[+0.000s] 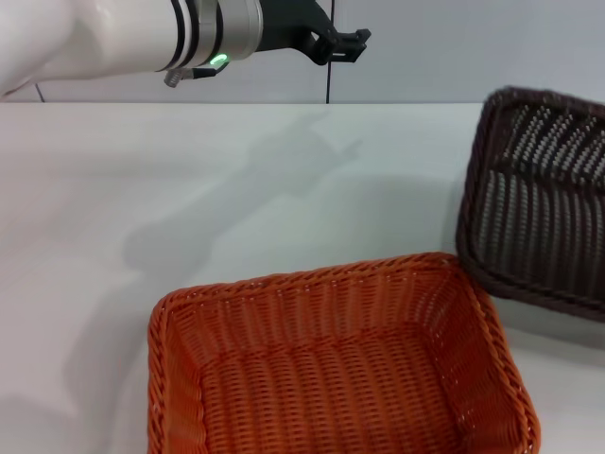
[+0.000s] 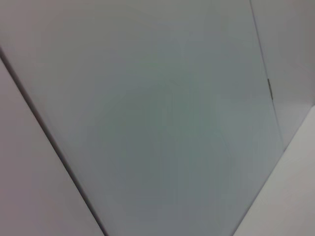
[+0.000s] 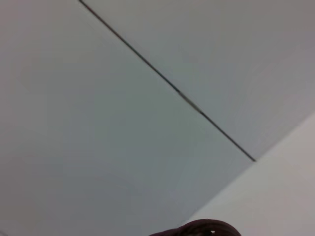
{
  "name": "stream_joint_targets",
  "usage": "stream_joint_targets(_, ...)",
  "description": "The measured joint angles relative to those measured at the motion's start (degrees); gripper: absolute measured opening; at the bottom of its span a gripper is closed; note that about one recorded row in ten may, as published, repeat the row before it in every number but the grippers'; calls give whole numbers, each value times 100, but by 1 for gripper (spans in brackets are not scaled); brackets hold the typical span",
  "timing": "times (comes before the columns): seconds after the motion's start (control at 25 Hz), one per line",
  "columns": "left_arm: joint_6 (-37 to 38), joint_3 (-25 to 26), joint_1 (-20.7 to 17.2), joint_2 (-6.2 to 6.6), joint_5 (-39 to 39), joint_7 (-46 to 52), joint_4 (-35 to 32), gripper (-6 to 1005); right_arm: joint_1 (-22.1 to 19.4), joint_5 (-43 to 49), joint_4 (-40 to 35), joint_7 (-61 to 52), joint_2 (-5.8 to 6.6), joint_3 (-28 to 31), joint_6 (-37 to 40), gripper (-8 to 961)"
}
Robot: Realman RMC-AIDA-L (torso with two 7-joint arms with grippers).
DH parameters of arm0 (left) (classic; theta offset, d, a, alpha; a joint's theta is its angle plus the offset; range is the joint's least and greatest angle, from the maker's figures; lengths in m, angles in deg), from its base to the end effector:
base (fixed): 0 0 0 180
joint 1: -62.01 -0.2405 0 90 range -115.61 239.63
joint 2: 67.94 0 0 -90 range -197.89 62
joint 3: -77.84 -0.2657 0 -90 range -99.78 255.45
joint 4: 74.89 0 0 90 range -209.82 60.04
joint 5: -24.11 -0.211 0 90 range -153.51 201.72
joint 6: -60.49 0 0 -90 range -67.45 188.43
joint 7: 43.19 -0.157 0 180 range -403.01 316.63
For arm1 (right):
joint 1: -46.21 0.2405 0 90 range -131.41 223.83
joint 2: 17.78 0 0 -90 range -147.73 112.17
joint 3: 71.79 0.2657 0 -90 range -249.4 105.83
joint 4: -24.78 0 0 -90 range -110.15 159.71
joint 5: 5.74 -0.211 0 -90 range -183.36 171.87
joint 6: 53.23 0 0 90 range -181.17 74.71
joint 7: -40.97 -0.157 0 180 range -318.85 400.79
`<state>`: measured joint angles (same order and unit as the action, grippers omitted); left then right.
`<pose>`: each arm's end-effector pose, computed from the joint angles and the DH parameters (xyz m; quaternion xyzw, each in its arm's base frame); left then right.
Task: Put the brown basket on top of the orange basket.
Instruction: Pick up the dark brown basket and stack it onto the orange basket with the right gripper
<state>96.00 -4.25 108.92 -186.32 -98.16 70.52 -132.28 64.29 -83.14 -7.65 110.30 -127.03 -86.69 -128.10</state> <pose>-0.0857 0.4829 -0.0279 -0.9197 -0.0548 -0.0977 0.3762 0.4129 0.3142 0.1389 -0.6043 0.5669 0.4119 0.3793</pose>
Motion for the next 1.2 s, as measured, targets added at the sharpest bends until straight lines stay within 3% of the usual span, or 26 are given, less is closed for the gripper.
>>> stream_joint_targets(0.88, -400, -7, -34, -1, 11, -45, 83, 811, 167, -1230, -27, 458, 24, 3, -944, 192)
stream_joint_targets(1.2, -650, 0, -19, 4, 10, -47, 177, 811, 391, -1532, -27, 419, -62, -28, -1636, 192)
